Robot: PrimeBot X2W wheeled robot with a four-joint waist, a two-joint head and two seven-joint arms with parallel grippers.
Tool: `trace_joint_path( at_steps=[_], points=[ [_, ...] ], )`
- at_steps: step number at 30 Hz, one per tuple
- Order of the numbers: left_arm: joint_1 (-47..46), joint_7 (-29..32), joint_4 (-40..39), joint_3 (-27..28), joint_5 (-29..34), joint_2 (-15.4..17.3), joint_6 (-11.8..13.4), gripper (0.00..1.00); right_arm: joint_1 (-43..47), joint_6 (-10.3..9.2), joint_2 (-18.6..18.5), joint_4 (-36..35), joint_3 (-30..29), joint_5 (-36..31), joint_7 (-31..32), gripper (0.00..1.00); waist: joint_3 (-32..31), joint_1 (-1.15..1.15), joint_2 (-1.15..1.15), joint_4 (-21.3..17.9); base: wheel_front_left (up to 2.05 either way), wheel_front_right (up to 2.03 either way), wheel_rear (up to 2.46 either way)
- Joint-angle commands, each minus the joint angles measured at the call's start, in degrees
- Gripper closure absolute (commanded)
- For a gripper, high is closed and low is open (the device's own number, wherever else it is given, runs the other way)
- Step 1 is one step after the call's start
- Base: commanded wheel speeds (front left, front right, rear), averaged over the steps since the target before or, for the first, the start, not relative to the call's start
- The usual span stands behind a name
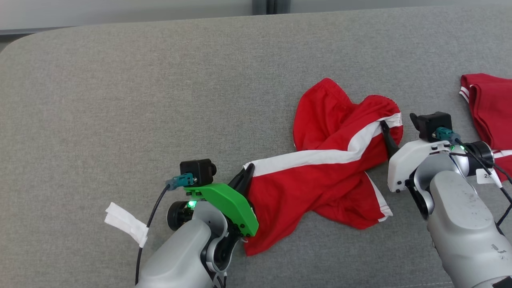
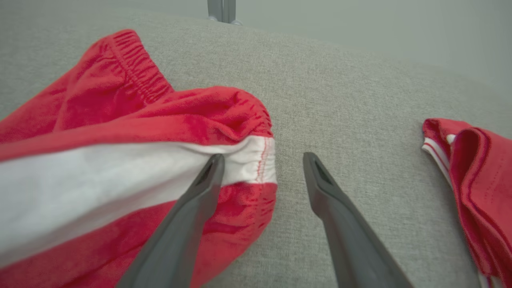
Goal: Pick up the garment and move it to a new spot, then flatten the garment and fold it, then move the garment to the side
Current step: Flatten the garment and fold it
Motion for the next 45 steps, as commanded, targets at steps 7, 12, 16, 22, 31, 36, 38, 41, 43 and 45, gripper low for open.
trace_joint_path(
  at_steps=[7, 12, 16, 22, 31, 36, 38, 41, 43, 45],
  points=[
    [-0.94, -0.69, -0.67, 0.10, 0.25, 0.84, 0.28, 1.00, -3.44, -0.10, -2.59, 3.84, 7.45, 4.68, 2.34, 0.40, 0.01, 0.00, 0.00, 0.34, 0.00, 0.00, 0.00],
    [-0.95, -0.69, -0.82, 0.10, 0.20, 0.97, 0.41, 1.00, -4.86, -0.10, -4.12, 4.94, 10.83, 7.48, 3.06, 0.70, -0.04, 0.00, 0.00, 0.40, 0.00, 0.00, 0.00],
    [-1.01, -0.96, -0.94, 0.26, 0.10, 1.13, 0.58, 1.00, -6.03, -0.10, -5.30, 5.72, 12.44, 9.30, 3.11, 1.00, -0.05, 0.00, 0.00, 0.48, 0.00, 0.00, 0.00],
    [-1.53, -3.71, -1.75, 1.76, 0.32, 2.14, 0.92, 1.00, -6.44, -0.10, -6.28, 4.72, 11.83, 10.70, -0.62, 1.00, -1.32, 0.00, 0.00, -0.22, 0.00, 0.00, 0.00],
    [-2.79, -9.21, -10.58, 6.36, 3.00, 4.83, 1.11, 1.00, -1.71, -0.10, -6.15, -8.44, 7.89, 11.64, -4.51, 1.00, -8.34, 0.00, 0.00, -3.07, 0.00, 0.00, 0.00],
    [-0.18, -9.97, -21.29, 10.13, 5.99, 7.07, 2.98, 1.00, 5.64, -0.10, -5.96, -26.33, 4.82, 12.65, -0.72, 1.00, -12.83, 0.00, 0.00, -4.66, 0.00, 0.00, 0.00],
    [0.96, -9.97, -26.79, 11.70, 7.25, 8.54, 4.09, 1.00, 9.53, -0.10, -6.26, -36.34, 2.78, 11.78, 2.33, 1.00, -14.75, 0.00, 0.00, -5.27, 0.00, 0.00, 0.00],
    [2.25, -10.01, -34.59, 13.42, 9.01, 10.50, 5.96, 1.00, 14.67, -0.10, -5.47, -49.72, 0.16, 10.82, 7.03, 1.00, -16.33, 0.00, 0.00, -5.91, 0.00, 0.00, 0.00],
    [2.91, -9.83, -39.97, 14.16, 10.06, 12.23, 7.29, 1.00, 17.53, -0.10, -4.96, -58.09, -1.42, 10.16, 10.18, 1.00, -17.02, 0.00, 0.00, -6.29, 0.00, 0.00, 0.00],
    [2.96, -8.95, -45.29, 14.85, 10.87, 13.97, 8.53, 1.00, 19.72, -0.10, -4.49, -65.35, -2.89, 9.49, 12.83, 1.00, -17.47, 0.00, 0.00, -6.60, 0.00, 0.00, 0.00]
  ],
)
